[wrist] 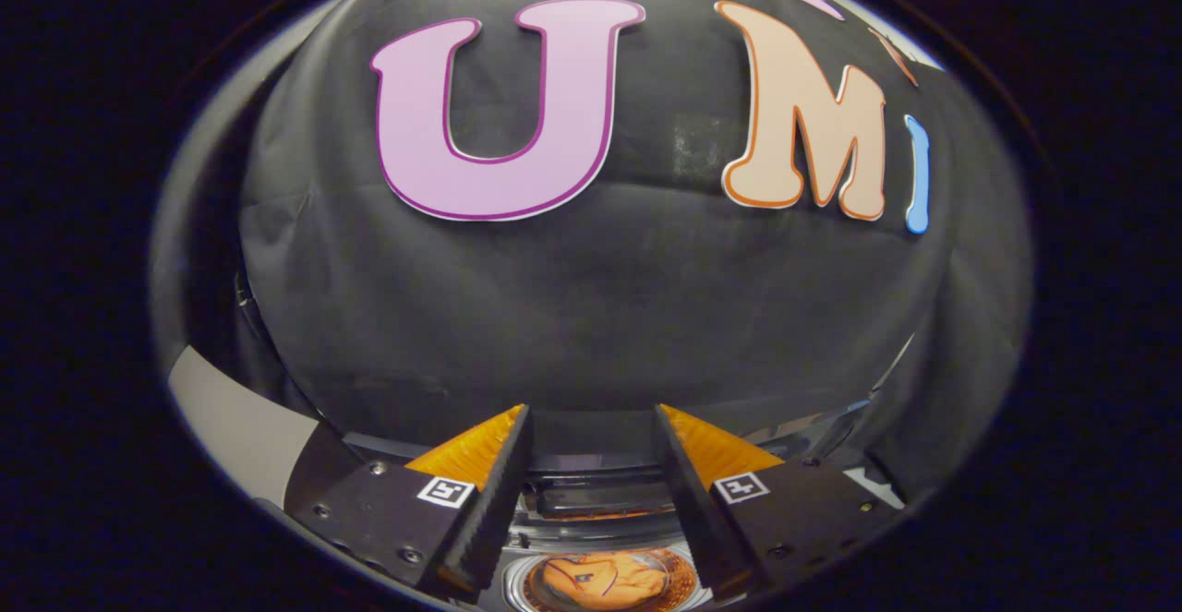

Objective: Put the clothes into the washing machine and then close the washing machine lid.

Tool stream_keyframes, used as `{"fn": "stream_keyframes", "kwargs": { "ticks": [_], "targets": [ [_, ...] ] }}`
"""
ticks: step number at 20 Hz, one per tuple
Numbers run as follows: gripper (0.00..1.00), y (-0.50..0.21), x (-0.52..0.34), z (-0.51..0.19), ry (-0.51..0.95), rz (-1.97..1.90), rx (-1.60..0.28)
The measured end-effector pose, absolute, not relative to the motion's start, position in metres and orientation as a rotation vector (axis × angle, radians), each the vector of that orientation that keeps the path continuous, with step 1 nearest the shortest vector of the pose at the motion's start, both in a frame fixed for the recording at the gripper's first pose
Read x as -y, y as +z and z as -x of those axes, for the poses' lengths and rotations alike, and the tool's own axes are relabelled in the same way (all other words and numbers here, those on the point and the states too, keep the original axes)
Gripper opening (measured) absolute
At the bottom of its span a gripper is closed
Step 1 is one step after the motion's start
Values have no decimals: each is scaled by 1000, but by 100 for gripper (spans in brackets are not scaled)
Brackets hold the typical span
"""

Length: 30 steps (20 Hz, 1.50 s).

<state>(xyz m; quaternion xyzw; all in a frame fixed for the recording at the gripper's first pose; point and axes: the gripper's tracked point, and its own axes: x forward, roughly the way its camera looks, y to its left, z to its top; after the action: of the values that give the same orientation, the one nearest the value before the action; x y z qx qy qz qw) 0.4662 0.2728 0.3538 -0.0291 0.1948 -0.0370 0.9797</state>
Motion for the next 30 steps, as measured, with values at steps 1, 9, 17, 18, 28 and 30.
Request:
{"fn": "stream_keyframes", "kwargs": {
  "ticks": [1,9,17,18,28,30],
  "targets": [
    [80,353,-273,-466,-72,61,-394],
    [80,379,-285,-490,-62,12,-297],
    [85,336,-290,-492,-62,68,-392],
    [86,339,-288,-493,-56,81,-373],
    [86,344,-290,-482,-51,71,-356],
    [86,344,-290,-481,-50,71,-359]
  ]
}}
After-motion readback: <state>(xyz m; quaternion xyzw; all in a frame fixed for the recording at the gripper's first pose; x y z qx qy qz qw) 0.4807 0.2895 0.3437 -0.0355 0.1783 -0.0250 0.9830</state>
